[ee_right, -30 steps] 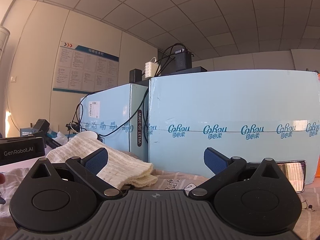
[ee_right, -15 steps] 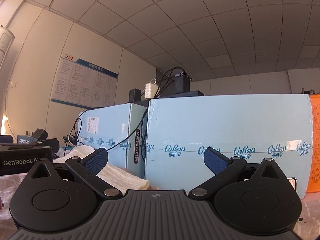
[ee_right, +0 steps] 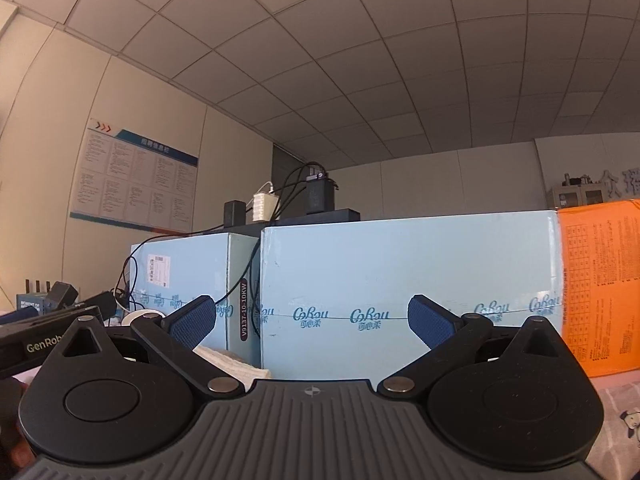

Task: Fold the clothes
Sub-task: 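Turn both tools away from the white sweater toward the brown leather jacket pile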

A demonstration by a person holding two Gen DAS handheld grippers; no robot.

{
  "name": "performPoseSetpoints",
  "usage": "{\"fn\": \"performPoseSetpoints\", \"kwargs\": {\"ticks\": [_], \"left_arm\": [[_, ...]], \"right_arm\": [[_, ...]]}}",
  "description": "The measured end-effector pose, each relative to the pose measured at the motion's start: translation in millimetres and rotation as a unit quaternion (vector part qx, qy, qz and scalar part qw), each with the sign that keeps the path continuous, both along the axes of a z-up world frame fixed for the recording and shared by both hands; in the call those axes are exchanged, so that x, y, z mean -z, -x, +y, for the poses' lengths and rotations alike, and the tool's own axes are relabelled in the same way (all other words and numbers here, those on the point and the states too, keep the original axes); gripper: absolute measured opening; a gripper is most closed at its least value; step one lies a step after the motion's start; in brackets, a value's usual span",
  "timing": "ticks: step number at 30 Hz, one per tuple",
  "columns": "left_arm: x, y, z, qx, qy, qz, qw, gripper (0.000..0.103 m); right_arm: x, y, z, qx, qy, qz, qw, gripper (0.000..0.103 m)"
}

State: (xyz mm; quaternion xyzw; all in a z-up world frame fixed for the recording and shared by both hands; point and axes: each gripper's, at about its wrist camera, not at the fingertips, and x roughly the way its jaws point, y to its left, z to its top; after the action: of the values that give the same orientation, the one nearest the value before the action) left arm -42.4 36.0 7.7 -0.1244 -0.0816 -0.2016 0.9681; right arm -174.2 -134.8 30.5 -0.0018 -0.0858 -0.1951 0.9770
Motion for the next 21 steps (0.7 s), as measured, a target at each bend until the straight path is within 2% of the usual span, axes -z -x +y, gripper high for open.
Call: {"fn": "performPoseSetpoints", "kwargs": {"ticks": [6, 12, 15, 18, 21], "left_arm": [[0, 5, -12, 0.081, -0.022, -0.023, 0.9962, 0.103], [-7, 29, -37, 0.184, -0.055, -0.002, 0.9815, 0.103], [-13, 50, -54, 0.249, -0.057, 0.023, 0.9665, 0.103], [-15, 72, -76, 0.325, -0.069, 0.037, 0.9423, 0.103], [-16, 101, -103, 0.385, -0.103, 0.007, 0.9170, 0.103]], "right_arm": [[-11, 61, -3, 0.051, -0.004, -0.001, 0.999, 0.103], [-7, 124, -14, 0.111, -0.022, 0.003, 0.994, 0.103], [-6, 154, -25, 0.153, -0.036, 0.003, 0.988, 0.103], [-6, 188, -41, 0.207, -0.040, 0.003, 0.978, 0.103], [-6, 223, -63, 0.268, -0.047, 0.000, 0.962, 0.103]]}}
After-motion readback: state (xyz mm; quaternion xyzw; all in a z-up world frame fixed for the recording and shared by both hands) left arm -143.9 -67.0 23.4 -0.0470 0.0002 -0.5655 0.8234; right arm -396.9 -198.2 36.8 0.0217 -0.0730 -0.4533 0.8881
